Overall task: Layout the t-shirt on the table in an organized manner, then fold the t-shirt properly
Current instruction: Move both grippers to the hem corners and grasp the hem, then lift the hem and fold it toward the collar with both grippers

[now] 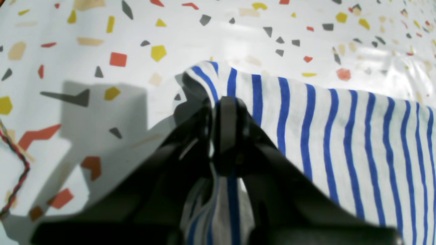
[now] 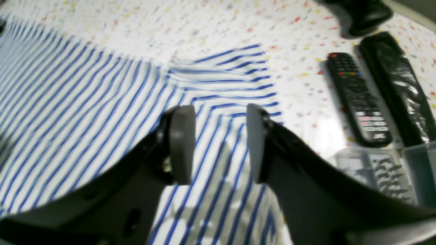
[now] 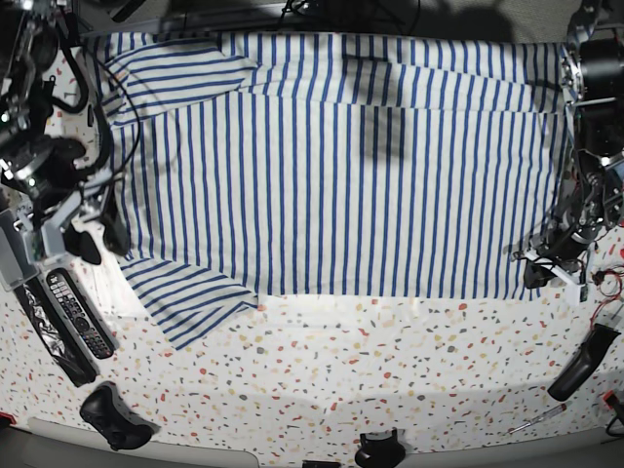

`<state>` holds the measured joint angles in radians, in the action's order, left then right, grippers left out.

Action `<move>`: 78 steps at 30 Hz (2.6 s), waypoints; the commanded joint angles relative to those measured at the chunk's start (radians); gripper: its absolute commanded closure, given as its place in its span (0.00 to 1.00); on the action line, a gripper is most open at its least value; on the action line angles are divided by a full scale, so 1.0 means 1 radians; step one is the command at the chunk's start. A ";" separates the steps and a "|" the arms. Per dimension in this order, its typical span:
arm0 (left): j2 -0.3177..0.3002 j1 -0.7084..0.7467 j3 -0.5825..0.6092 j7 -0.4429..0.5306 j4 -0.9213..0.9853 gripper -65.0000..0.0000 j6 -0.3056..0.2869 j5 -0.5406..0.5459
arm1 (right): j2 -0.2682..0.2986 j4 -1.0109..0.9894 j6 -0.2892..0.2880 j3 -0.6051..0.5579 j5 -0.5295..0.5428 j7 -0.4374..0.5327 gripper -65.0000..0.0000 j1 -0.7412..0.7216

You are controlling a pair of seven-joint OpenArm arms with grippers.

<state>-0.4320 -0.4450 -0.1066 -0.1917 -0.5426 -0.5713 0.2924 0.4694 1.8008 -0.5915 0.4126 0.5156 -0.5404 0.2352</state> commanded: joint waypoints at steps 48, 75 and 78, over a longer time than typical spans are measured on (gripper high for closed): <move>-0.009 -0.020 -0.001 -0.023 -0.007 1.00 -0.005 -0.004 | -0.032 -1.433 -0.095 -0.380 -0.315 -0.153 0.98 -1.027; -0.008 0.305 -0.085 -0.120 -0.594 1.00 0.100 0.076 | 0.119 -0.740 -0.107 -0.351 0.039 -0.158 1.00 -0.558; -0.008 0.373 -0.156 -0.170 -0.714 1.00 0.100 0.135 | 0.123 -0.632 -0.107 -0.273 0.089 -0.180 1.00 -0.463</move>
<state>-0.4213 -0.0540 -0.2565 -0.3843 -1.2427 -0.4717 0.4179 0.5655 1.1522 -0.6933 0.1322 0.5812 -0.7433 -0.2005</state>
